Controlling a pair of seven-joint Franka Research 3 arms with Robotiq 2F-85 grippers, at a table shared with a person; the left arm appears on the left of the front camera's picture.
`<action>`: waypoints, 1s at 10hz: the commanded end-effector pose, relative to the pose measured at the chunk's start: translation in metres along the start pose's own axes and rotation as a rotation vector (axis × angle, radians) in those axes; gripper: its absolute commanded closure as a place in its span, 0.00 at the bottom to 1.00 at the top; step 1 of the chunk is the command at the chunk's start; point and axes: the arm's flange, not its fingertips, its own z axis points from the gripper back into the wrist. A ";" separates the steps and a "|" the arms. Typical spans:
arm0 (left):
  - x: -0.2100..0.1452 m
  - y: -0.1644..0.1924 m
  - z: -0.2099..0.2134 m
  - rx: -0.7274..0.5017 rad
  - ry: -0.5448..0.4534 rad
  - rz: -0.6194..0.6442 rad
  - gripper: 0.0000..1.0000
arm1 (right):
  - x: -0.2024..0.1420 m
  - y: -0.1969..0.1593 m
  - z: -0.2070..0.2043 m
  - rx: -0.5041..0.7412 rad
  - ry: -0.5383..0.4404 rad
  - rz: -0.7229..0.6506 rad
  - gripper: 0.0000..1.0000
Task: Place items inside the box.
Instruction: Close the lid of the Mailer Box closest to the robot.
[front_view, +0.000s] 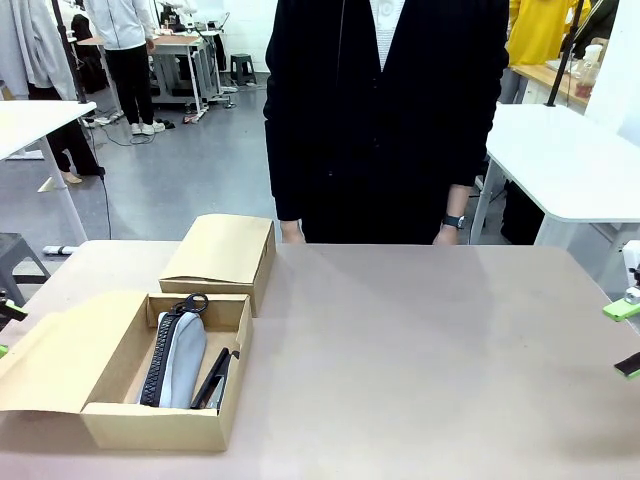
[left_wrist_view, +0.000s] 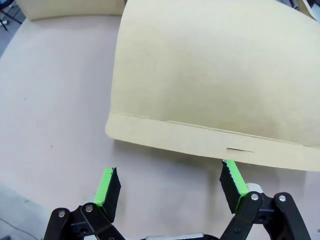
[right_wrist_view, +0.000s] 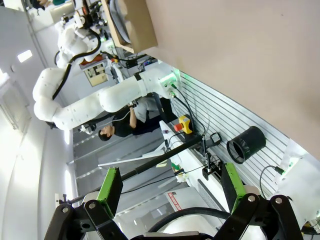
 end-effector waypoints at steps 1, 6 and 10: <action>0.000 0.012 -0.001 -0.038 0.032 0.018 0.00 | 0.000 0.006 0.001 0.011 0.001 -0.020 0.00; -0.005 0.015 -0.006 -0.068 0.050 -0.004 0.00 | 0.000 0.006 0.001 0.011 0.001 -0.020 0.00; -0.022 0.013 -0.003 -0.054 0.204 0.002 0.00 | 0.000 0.006 0.001 0.011 0.001 -0.020 0.00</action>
